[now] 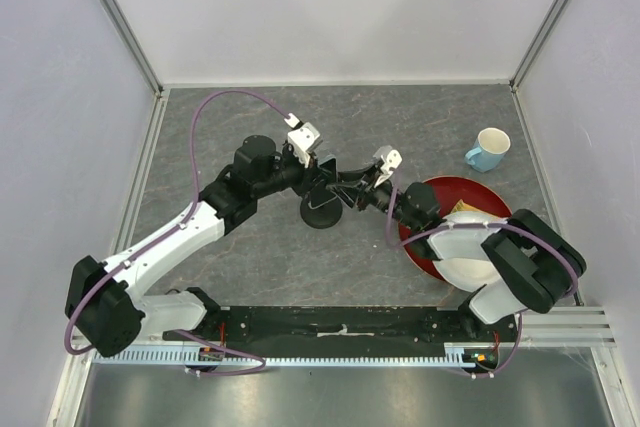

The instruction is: Place the phone on the phone stand

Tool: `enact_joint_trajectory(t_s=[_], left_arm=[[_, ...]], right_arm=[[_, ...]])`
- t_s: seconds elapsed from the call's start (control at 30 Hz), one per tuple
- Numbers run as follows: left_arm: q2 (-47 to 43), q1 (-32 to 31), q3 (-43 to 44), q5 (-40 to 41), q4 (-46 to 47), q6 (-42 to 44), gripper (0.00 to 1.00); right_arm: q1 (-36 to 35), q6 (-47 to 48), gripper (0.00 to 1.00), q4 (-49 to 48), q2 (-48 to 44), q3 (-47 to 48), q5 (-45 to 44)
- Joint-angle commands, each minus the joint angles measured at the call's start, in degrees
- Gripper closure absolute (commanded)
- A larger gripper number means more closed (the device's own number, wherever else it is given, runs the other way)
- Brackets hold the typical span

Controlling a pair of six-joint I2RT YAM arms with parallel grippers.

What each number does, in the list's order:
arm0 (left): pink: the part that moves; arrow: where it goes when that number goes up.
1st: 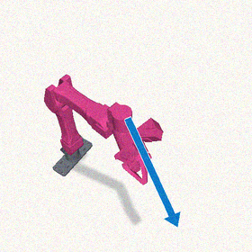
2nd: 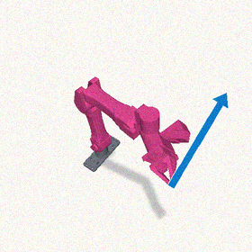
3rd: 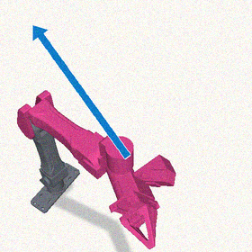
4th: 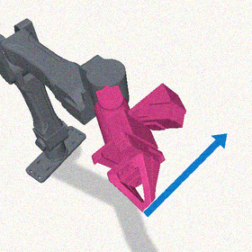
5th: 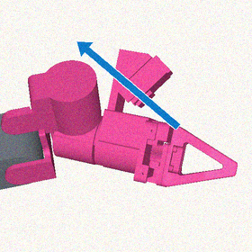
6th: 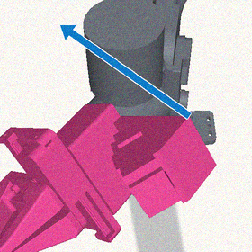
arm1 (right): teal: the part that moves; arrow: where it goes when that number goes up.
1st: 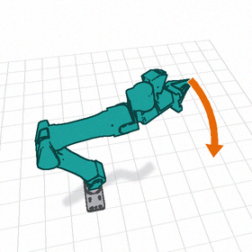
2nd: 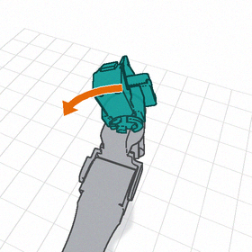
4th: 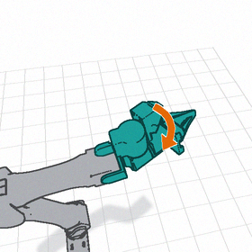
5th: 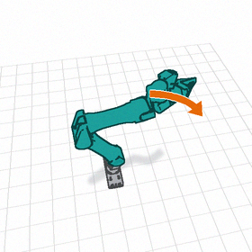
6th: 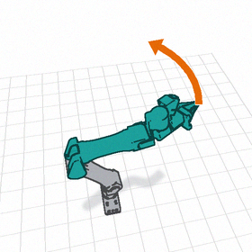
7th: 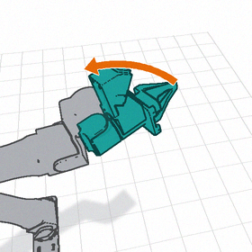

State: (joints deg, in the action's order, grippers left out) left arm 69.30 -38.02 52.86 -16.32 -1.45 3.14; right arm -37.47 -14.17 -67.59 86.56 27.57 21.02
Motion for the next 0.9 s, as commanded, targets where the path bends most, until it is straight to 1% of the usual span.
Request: enact_joint_trajectory(t_s=[0.0,0.1,0.17,0.2,0.23,0.27,0.3,0.33,0.37,0.4,0.43,0.5,0.53,0.6,0.63,0.67,0.7,0.73,0.77,0.83,0.87], left_arm=[[4.4,0.6,1.2,16.8,10.1,-5.1,0.98],[4.6,0.6,1.3,14.3,9.8,-4.9,0.98],[4.1,0.7,1.0,12.3,9.6,-3.7,0.98],[3.7,0.7,0.9,11.0,9.6,-3.5,0.98],[3.6,0.6,0.8,10.3,9.5,-3.3,0.98],[3.4,0.6,0.8,9.4,9.5,-3.2,0.98],[3.1,0.6,0.8,9.0,9.5,-3.2,0.98],[3.0,0.6,0.8,8.8,9.5,-3.2,0.98],[3.0,0.6,0.8,8.7,9.5,-3.2,0.98],[2.9,0.6,0.8,8.7,9.4,-3.2,0.98],[2.7,0.6,1.0,8.8,9.3,-3.2,0.98],[2.6,0.7,1.1,8.1,8.9,-3.2,0.98],[2.6,0.6,1.2,7.5,8.8,-1.5,0.98],[2.4,0.6,1.5,3.9,8.5,-0.5,0.98],[2.2,0.6,1.7,1.7,8.2,0.7,0.98],[1.5,0.6,1.8,-2.7,8.1,1.4,0.98],[1.2,0.6,1.9,-5.0,8.1,2.3,0.98],[0.9,0.6,1.8,-7.0,8.1,3.5,0.98],[0.1,0.6,1.7,-10.6,8.2,4.1,0.98],[-0.2,0.6,1.5,-12.6,8.2,4.9,0.98],[-0.1,0.6,1.6,-12.1,8.2,4.6,0.98]], right_arm=[[-9.2,-2.6,1.0,-13.9,-0.6,0.7,-24.5],[-10.9,-2.2,1.0,-13.5,0.9,2.3,-24.5],[-10.5,-1.9,1.0,-13.0,0.5,2.3,-21.9],[-10.3,-1.6,0.78,-12.3,-0.4,1.4,-22.1],[-9.9,-1.4,0.65,-11.7,-1.5,0.8,-22.8],[-8.9,-0.9,0.56,-11.2,-4.4,-0.1,-23.1],[-8.4,0.1,0.44,-10.4,-6.4,-2.1,-23.6],[-7.8,0.7,0.39,-9.3,-10.4,-3.2,-24.5],[-6.3,1.4,0.36,-9.1,-12.5,-4.4,-24.8],[-5.2,1.4,0.3,-8.6,-14.4,-6.5,-25.1],[-2.5,1.1,0.28,-7.1,-17.6,-7.2,-25.2],[0.8,-1.2,0.24,-4.6,-19.8,-7.9,-24.5],[4.4,-2.2,0.23,-2.1,-20.4,-7.7,-23.3],[7.8,-3.6,0.22,-1.6,-19.5,-6.7,-14.9],[10.6,-4.4,0.22,-1.7,-17.4,-5.9,-10.9],[11.7,-4.9,0.21,-1.8,-16.2,-4.8,-0.6],[12.8,-5.4,0.21,-1.8,-14.9,-2.5,3.6],[13.8,-6.7,0.21,-1.9,-12.4,-1.5,6.7],[14.2,-7.5,0.21,-2.5,-11.3,-0.8,9.3],[15.1,-9.1,0.2,-6.3,-9.1,-0.9,11.4],[15.5,-10.8,0.2,-7.6,-8.5,-1.0,11.8]])
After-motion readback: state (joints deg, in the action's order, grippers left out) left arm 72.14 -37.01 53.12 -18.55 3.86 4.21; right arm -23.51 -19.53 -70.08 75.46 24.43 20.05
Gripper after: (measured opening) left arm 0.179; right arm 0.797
